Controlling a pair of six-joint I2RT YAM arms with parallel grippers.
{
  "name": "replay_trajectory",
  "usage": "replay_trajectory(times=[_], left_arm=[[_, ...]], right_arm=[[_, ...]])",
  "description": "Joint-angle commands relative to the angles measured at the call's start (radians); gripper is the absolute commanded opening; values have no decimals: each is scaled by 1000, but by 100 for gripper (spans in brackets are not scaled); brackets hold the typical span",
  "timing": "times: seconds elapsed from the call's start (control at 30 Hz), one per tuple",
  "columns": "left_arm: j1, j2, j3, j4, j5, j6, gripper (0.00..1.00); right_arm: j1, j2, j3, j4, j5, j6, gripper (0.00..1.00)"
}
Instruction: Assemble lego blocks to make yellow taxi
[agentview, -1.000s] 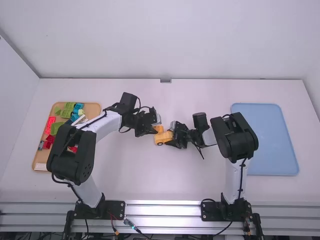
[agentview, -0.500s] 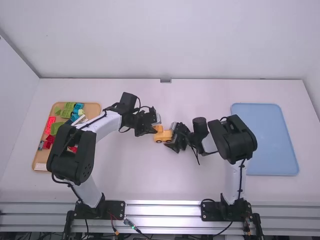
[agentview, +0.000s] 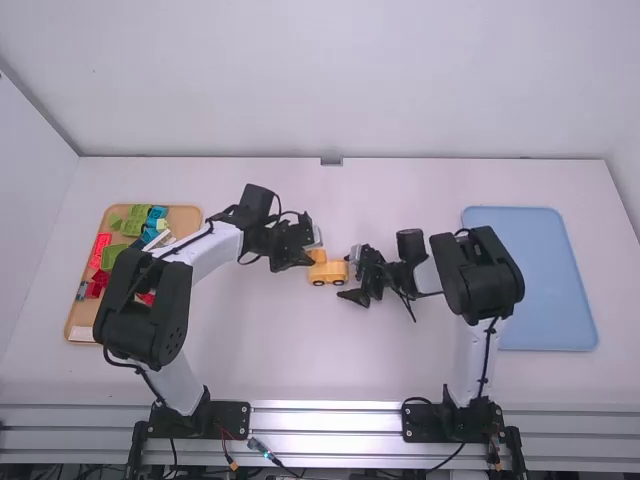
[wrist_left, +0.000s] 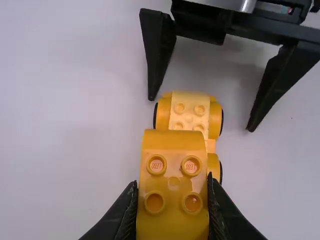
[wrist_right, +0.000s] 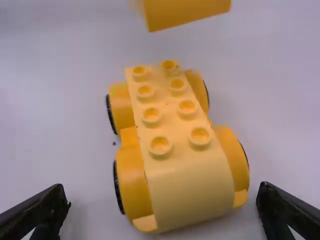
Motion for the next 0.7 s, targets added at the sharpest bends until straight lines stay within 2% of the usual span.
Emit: replay_trajectory(times=[0.0, 0.13, 0.47, 0.67], left_arm=[[3, -10, -15, 1, 14, -21, 2], [3, -10, -15, 3, 14, -21, 2], [3, -10, -15, -5, 15, -21, 2], [3, -10, -15, -15, 23, -21, 2]], right_arm=[[-14, -11, 61, -73, -111, -172, 99], [-1, -7, 99, -129, -109, -207, 99], [43, 35, 100, -48, -94, -175, 100], [35, 48, 100, -35, -98, -172, 93]])
